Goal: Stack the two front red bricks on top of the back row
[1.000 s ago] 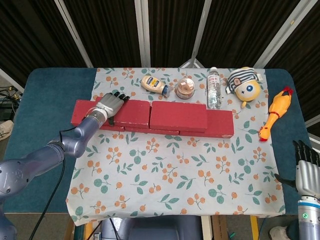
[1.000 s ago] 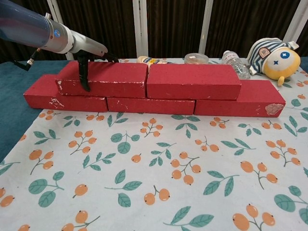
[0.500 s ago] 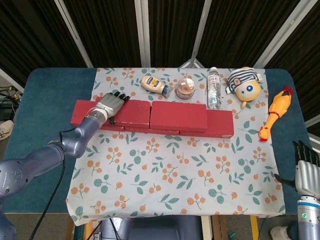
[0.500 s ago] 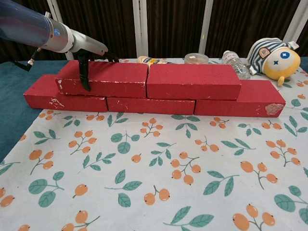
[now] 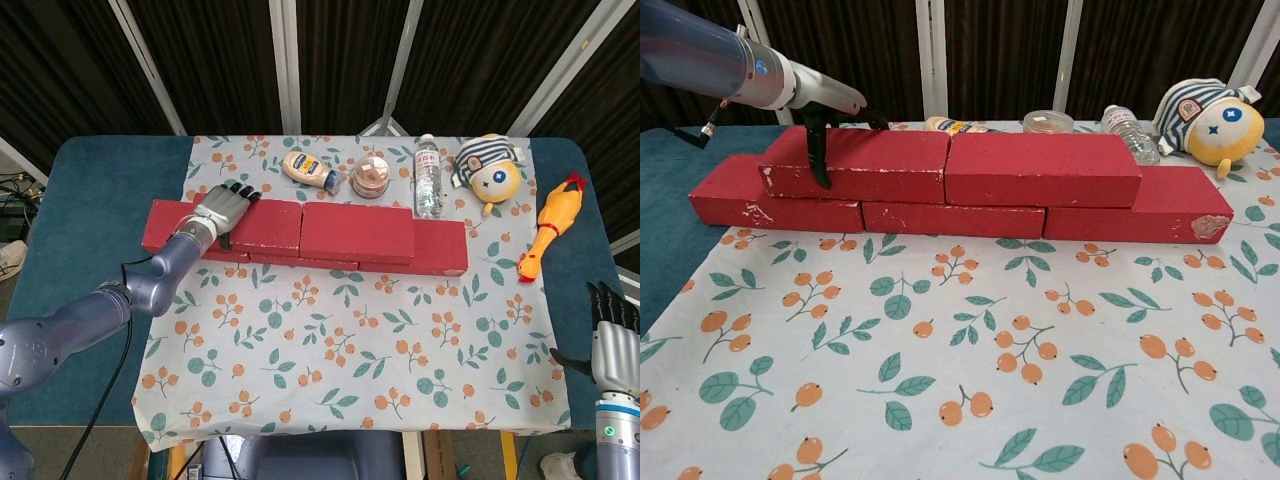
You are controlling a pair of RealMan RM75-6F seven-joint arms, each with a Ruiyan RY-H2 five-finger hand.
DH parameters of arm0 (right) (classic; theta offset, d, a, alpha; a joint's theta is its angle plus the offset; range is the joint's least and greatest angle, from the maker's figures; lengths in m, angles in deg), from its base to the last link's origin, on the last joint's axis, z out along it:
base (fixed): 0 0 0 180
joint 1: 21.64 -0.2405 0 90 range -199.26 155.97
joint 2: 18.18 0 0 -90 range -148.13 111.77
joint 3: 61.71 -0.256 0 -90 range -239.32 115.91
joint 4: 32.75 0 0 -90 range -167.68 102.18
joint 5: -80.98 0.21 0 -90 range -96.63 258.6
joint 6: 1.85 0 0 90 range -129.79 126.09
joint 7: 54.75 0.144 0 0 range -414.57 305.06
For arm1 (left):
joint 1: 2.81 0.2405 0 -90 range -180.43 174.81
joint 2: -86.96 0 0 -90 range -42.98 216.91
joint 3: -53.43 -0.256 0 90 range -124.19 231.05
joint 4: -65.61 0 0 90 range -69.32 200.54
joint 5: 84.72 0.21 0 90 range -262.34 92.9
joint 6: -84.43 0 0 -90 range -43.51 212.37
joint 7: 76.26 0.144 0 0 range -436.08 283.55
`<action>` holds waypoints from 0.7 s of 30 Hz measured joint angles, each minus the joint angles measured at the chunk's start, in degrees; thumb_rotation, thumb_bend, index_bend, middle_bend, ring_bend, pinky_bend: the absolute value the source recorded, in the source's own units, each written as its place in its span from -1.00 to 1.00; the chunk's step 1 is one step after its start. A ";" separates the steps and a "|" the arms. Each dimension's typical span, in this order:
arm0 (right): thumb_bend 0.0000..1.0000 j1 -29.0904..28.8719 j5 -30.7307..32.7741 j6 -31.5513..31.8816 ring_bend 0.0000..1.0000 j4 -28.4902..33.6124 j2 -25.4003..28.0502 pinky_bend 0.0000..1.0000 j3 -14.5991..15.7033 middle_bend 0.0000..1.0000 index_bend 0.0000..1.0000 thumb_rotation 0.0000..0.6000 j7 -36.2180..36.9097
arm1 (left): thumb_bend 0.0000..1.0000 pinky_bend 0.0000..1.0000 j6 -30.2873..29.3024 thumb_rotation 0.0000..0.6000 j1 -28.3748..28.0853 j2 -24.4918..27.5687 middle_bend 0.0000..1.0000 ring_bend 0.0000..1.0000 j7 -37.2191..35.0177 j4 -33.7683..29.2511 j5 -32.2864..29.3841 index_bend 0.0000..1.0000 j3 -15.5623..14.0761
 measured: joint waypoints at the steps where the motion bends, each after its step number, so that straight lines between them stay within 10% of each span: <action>1: -0.78 0.01 0.03 0.01 -1.00 0.04 0.01 -1.00 0.00 -0.93 -1.00 1.00 0.00 | -1.00 -0.70 -0.03 1.00 0.04 0.01 -1.00 -1.00 -0.04 -0.07 0.01 -1.00 0.06; 21: -0.78 -0.02 0.65 -0.05 -1.00 0.67 0.20 -1.00 0.05 -0.93 -1.00 1.00 -0.83 | -1.00 -0.79 -0.21 1.00 0.08 0.96 -1.00 -1.00 -0.50 -1.82 0.46 -1.00 0.91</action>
